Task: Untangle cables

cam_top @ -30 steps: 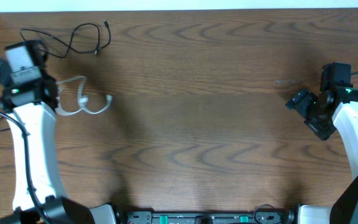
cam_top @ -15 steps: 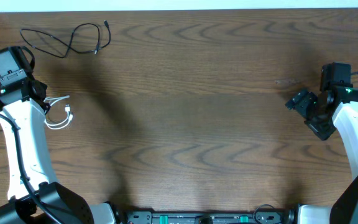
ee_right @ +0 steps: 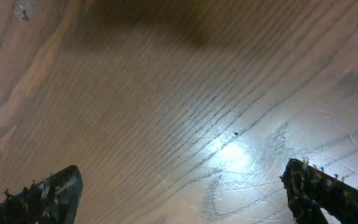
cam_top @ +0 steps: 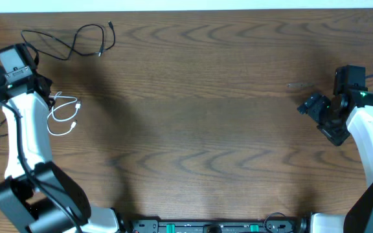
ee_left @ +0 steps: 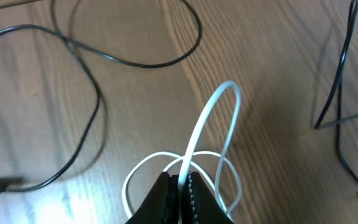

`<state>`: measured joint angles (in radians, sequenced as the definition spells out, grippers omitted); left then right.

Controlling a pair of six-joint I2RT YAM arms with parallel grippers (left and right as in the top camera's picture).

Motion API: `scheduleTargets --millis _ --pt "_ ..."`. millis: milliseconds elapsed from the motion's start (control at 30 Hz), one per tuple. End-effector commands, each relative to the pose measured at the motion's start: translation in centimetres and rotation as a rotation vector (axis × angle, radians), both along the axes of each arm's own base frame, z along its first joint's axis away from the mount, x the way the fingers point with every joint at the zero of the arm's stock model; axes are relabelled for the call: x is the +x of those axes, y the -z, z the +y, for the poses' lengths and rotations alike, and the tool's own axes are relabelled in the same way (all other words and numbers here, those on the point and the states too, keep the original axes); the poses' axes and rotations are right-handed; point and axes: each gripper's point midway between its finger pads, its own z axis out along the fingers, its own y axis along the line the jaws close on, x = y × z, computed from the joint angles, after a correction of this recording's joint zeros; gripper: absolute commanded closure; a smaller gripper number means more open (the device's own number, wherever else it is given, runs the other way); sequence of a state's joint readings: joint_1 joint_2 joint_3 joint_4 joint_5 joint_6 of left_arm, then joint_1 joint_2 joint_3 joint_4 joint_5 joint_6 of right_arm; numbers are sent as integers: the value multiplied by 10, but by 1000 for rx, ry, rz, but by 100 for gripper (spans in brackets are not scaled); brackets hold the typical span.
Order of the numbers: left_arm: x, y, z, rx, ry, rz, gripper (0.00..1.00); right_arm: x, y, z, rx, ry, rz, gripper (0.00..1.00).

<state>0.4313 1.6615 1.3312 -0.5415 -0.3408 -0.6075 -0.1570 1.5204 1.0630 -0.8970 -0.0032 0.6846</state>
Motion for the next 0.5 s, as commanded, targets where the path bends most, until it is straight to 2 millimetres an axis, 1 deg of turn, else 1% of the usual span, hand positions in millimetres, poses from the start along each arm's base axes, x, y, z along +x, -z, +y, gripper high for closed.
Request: scheduleTargets --millis 0,133,200,233,267,300,400,467 --pt "7 19 5 3 25 45 92 -1 1 -4 -11 10 5 1" --pt "11 31 7 -4 24 60 91 -1 1 -4 -11 11 5 1" --pt "13 33 8 -2 23 57 83 -1 1 -4 -11 10 5 1" --pt "13 32 9 -1 22 54 72 -1 1 -4 -11 10 5 1" --pt "13 32 10 0 21 52 54 -1 1 -4 -11 10 5 1" --pt "13 32 11 0 18 52 42 -1 1 -4 -11 11 5 1" --pt "13 33 10 -14 24 48 24 -1 1 -4 -11 10 5 1" --pt "16 32 5 -36 43 32 17 -1 1 -4 -11 11 4 1"
